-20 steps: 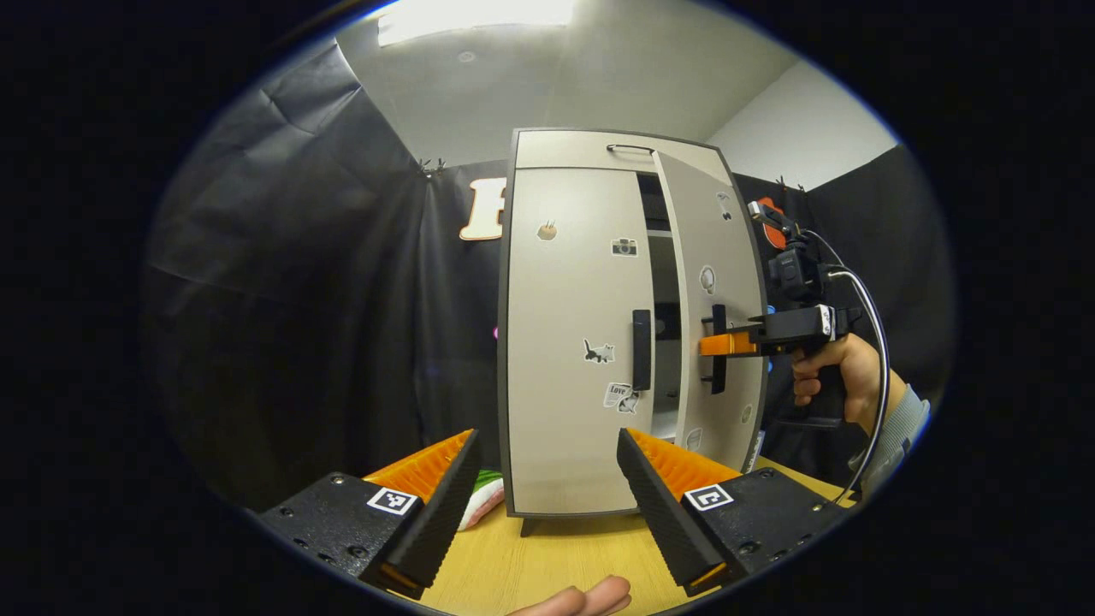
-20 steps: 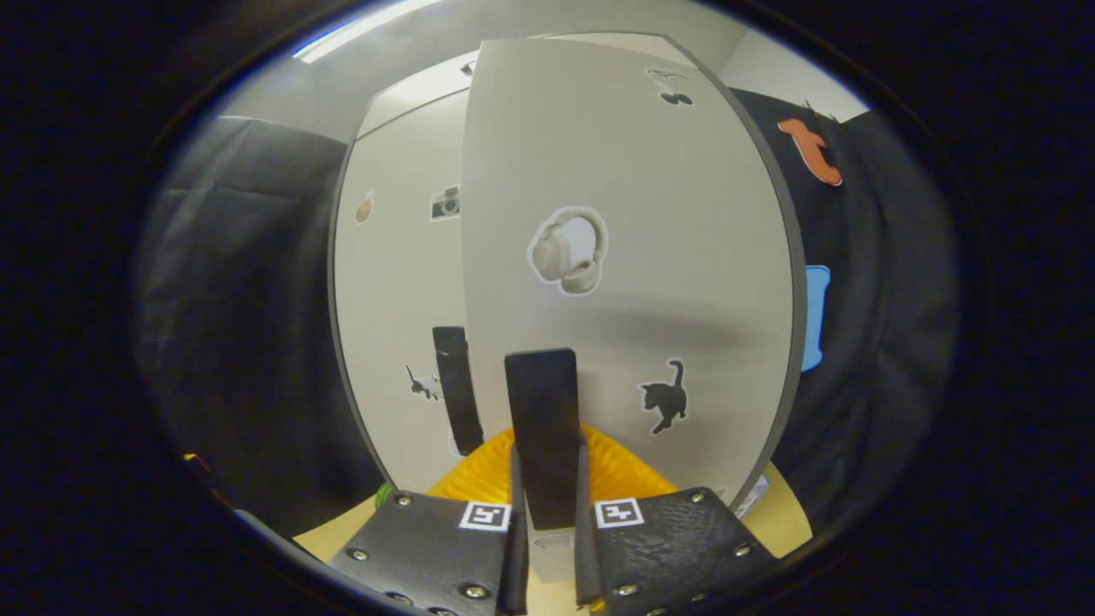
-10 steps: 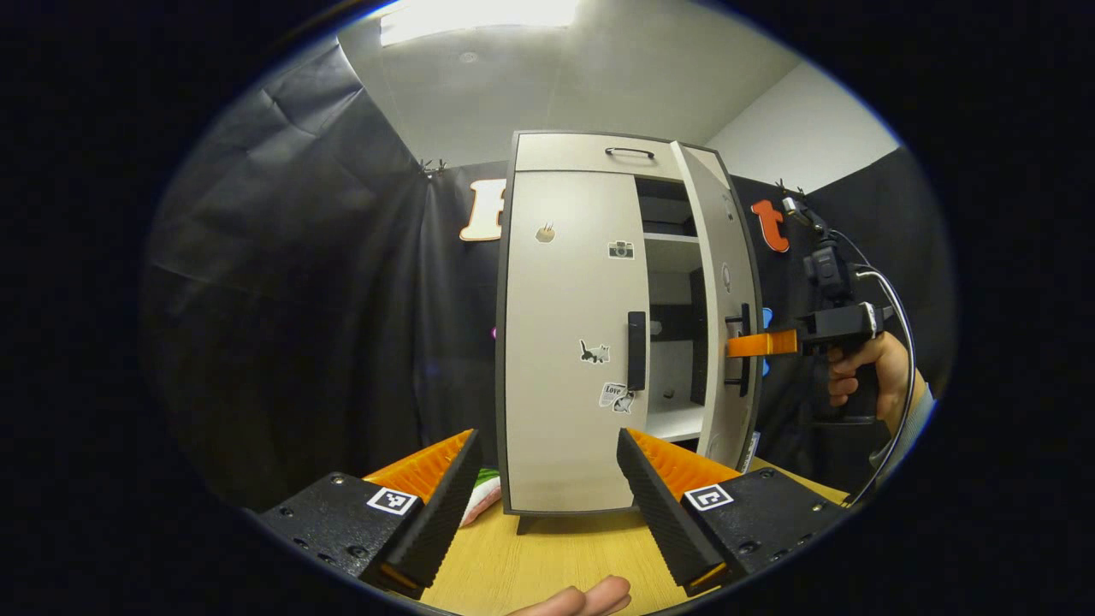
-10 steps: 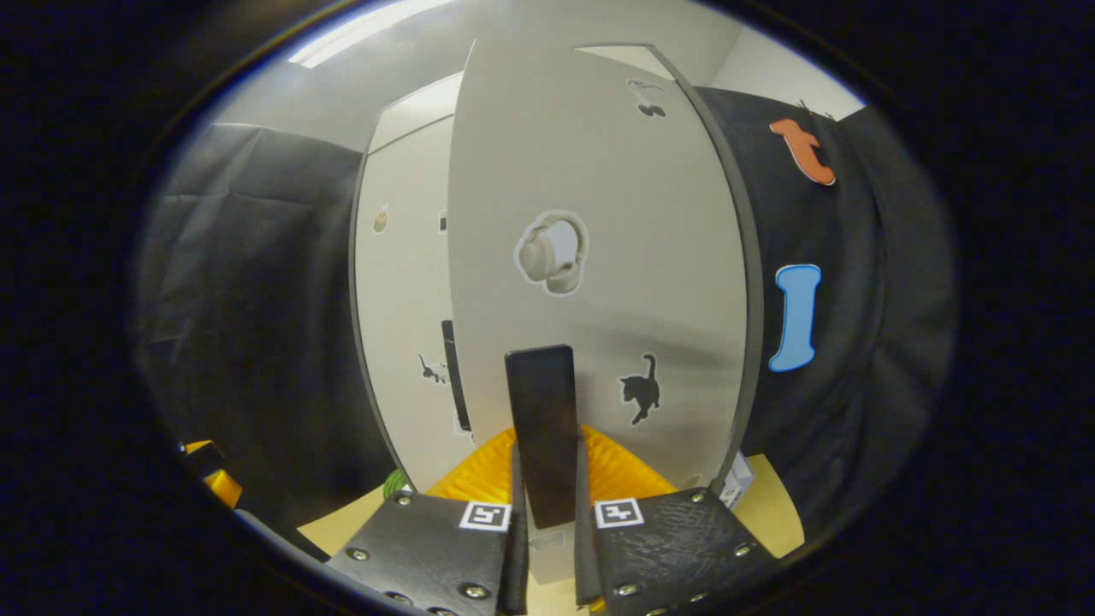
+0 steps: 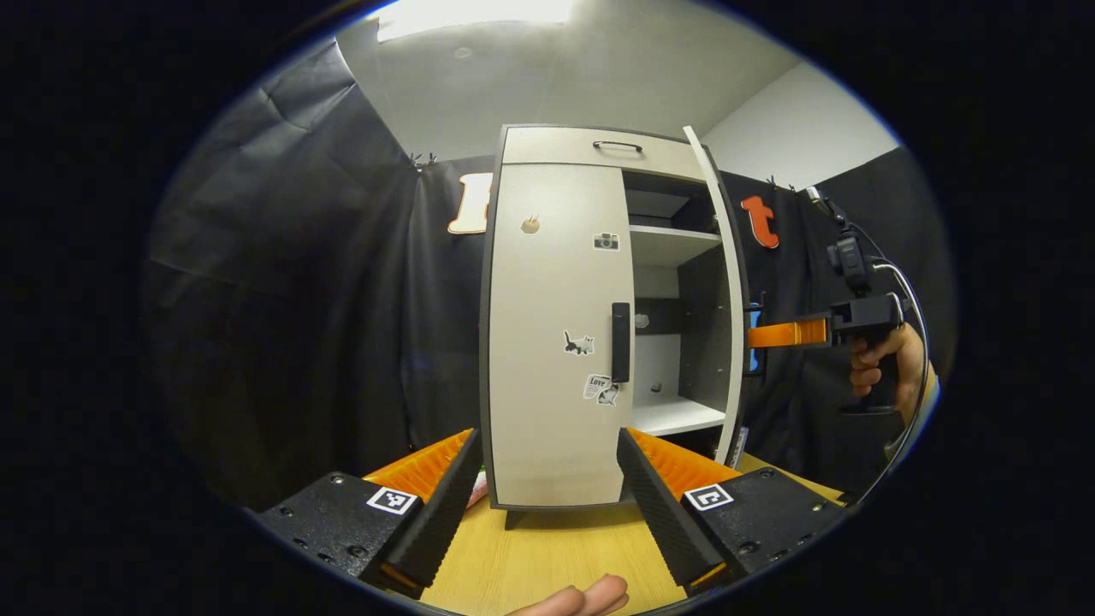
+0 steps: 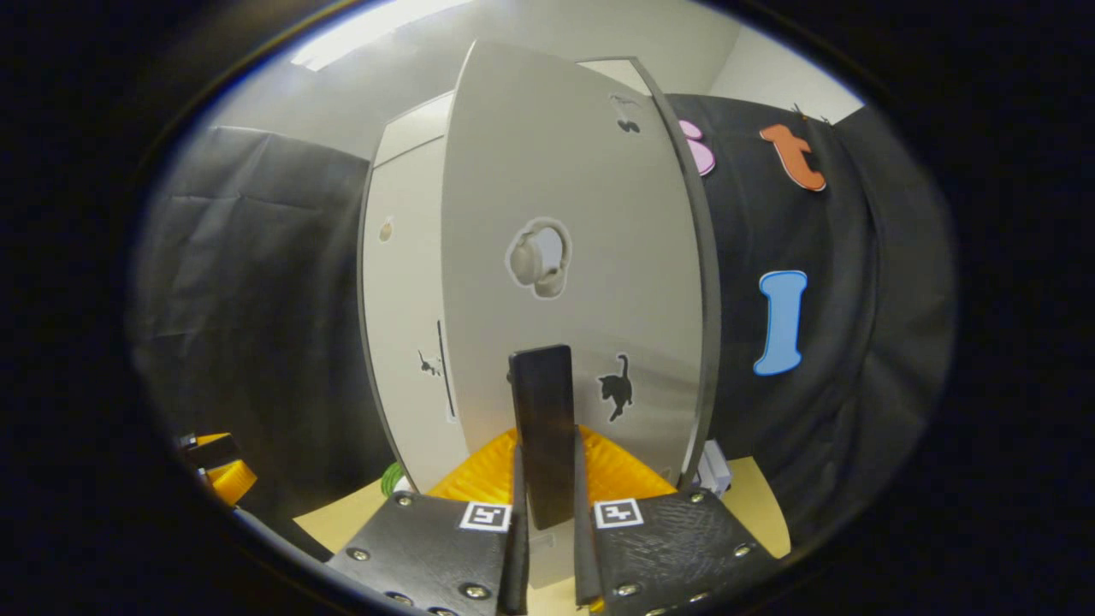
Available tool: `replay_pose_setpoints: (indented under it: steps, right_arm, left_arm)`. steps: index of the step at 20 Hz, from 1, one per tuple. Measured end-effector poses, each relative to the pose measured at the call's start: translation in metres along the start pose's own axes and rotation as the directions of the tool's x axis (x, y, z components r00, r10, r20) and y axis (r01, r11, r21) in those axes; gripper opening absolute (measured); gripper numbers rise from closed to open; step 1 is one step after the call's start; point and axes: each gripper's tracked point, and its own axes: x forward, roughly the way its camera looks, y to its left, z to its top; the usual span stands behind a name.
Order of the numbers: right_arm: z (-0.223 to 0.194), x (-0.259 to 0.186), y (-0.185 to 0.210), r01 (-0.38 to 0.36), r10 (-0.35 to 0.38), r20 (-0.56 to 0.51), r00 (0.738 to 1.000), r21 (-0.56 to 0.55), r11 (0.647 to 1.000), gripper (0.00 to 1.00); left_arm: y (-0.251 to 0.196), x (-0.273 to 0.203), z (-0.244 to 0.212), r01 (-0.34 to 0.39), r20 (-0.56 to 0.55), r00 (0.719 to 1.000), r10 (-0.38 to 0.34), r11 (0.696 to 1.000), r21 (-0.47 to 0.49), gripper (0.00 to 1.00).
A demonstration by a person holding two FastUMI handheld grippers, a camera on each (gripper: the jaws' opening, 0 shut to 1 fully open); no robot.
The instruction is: Open the right door of the double-door shoe cabinet with the right hand, and open the left door with the left hand.
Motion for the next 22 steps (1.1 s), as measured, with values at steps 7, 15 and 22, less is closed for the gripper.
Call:
replay_pose_setpoints:
  steps: [7,15,22]
  right_arm:
    - [0.003,-0.014,-0.018,0.013,-0.013,0.003,1.0,0.002,1.0,0.18]
    - [0.005,-0.032,-0.05,0.052,-0.053,0.027,0.998,0.007,0.999,0.17]
    - [0.006,-0.051,-0.103,0.196,-0.195,0.039,0.98,-0.032,0.98,0.17]
  left_arm:
    - [-0.008,-0.009,0.006,0.019,0.019,1.0,-0.019,1.0,0.007,0.98]
    - [-0.024,-0.01,-0.001,0.067,0.01,0.998,-0.067,0.998,-0.004,0.98]
    - [-0.034,-0.004,-0.011,0.082,-0.007,0.997,-0.082,0.997,-0.001,0.98]
